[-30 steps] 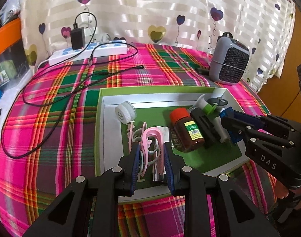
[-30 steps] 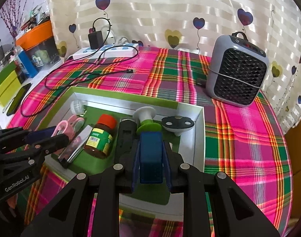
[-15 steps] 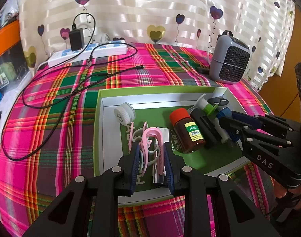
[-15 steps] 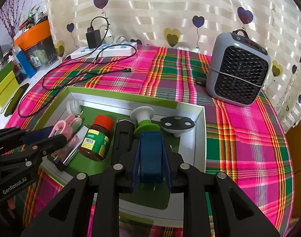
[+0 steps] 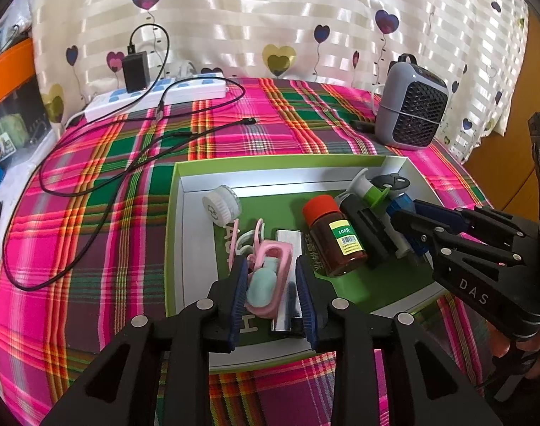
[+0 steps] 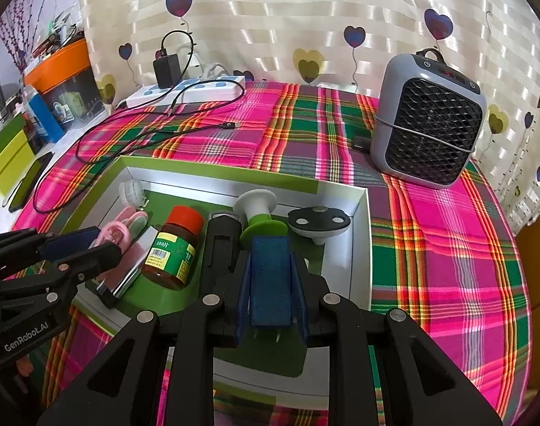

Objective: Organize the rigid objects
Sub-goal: 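Release the ear hook with the left gripper while the right releases the USB stick in the tray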

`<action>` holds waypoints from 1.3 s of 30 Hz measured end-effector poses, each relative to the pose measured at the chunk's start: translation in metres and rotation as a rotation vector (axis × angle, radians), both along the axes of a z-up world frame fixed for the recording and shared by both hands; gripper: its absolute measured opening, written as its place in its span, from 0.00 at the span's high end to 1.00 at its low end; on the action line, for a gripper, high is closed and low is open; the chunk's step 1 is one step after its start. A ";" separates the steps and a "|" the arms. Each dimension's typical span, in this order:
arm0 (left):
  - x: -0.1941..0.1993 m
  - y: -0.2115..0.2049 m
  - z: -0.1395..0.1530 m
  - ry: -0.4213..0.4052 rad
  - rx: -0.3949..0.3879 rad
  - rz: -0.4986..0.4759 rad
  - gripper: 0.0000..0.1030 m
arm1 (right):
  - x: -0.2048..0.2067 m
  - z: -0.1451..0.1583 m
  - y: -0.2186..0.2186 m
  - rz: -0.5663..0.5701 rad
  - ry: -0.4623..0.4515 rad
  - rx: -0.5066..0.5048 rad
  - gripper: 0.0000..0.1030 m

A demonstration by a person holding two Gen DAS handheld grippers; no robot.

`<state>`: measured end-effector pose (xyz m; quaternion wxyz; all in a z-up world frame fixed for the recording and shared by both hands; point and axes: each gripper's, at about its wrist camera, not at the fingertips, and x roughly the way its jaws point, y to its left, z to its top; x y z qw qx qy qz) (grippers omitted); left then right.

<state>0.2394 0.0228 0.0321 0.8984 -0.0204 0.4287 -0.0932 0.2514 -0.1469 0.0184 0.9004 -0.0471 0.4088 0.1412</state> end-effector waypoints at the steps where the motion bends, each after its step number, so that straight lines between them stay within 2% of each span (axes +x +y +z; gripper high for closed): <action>1: 0.000 0.000 0.000 0.000 0.001 -0.001 0.73 | 0.000 0.000 0.000 -0.001 0.000 0.004 0.77; 6: 0.000 0.000 0.000 0.001 0.000 0.001 0.73 | 0.000 0.000 -0.001 -0.003 0.000 0.010 0.72; 13: -0.001 0.000 0.001 0.003 -0.004 0.004 0.70 | -0.002 0.000 -0.002 -0.013 -0.003 0.021 0.60; 25: -0.016 -0.003 0.008 -0.024 0.007 0.039 0.70 | -0.020 0.006 -0.001 -0.025 -0.046 0.060 0.60; 31: -0.034 -0.004 0.015 -0.043 -0.004 0.051 0.70 | -0.036 0.016 -0.003 -0.040 -0.077 0.074 0.60; 34: -0.046 -0.009 0.017 -0.054 0.027 0.053 0.70 | -0.048 0.020 -0.003 -0.047 -0.094 0.080 0.60; 39: -0.065 -0.013 0.019 -0.053 0.020 0.052 0.70 | -0.070 0.023 0.001 -0.048 -0.103 0.061 0.60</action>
